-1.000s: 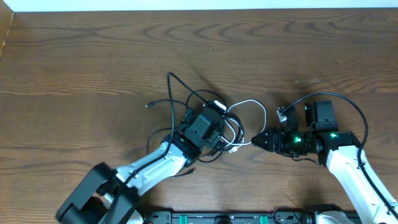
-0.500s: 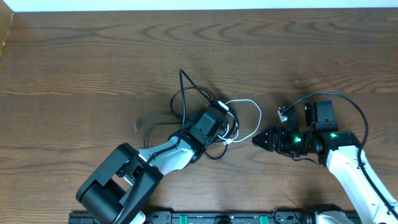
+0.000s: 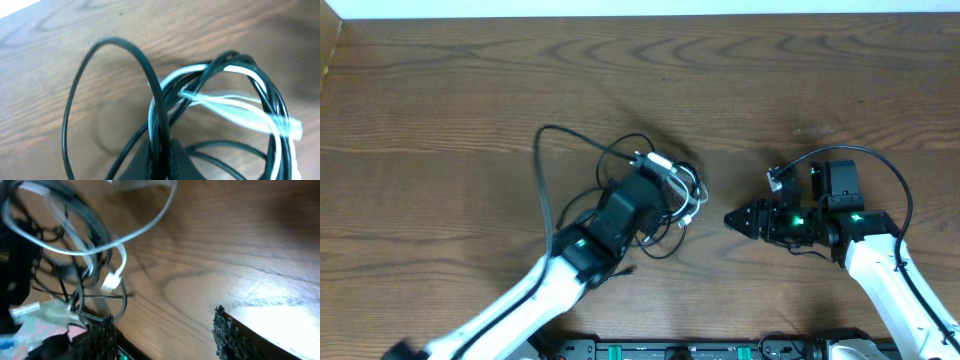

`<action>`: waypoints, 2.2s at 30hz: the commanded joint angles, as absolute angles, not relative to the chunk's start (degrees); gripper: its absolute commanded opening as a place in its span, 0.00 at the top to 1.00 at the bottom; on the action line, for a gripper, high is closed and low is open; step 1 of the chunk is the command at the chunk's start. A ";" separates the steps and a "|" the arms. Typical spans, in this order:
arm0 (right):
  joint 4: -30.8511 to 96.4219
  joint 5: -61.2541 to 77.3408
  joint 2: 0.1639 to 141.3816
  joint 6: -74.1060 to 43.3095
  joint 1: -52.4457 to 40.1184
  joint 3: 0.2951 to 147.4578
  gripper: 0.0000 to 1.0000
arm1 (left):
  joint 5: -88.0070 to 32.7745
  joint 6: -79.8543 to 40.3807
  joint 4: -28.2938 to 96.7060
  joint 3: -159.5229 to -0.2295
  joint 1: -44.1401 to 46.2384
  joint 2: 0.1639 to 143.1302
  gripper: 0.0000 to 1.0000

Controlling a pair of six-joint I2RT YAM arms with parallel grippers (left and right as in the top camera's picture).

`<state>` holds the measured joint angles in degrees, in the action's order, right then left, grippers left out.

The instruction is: Untangle cables

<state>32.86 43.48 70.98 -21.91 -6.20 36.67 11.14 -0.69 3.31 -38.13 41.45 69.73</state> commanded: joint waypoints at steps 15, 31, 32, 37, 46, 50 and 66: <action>23.11 58.78 70.39 -19.66 -13.41 36.73 0.56 | 3.60 -5.02 7.95 -38.24 41.43 61.08 0.93; 27.16 33.30 70.39 -20.97 -13.61 36.73 0.73 | -8.25 -7.62 7.88 -38.24 41.41 60.95 0.92; 28.32 29.52 70.39 -22.74 -13.61 36.73 0.73 | -8.84 -7.64 7.86 -38.24 41.41 60.95 0.93; 30.41 23.97 70.39 -25.45 -13.58 36.73 0.72 | -10.98 -7.62 7.86 -38.24 41.41 60.90 0.92; 31.35 36.18 70.35 -17.50 -13.45 36.73 0.77 | -6.48 -7.14 7.97 -38.24 41.41 60.97 0.93; 32.91 48.51 70.30 -11.25 -12.36 36.73 0.77 | -4.43 -7.14 7.92 -38.24 41.41 60.97 0.93; 19.42 49.87 70.08 -16.08 -15.59 36.73 0.59 | -8.62 -7.86 7.90 -38.24 41.43 60.97 0.92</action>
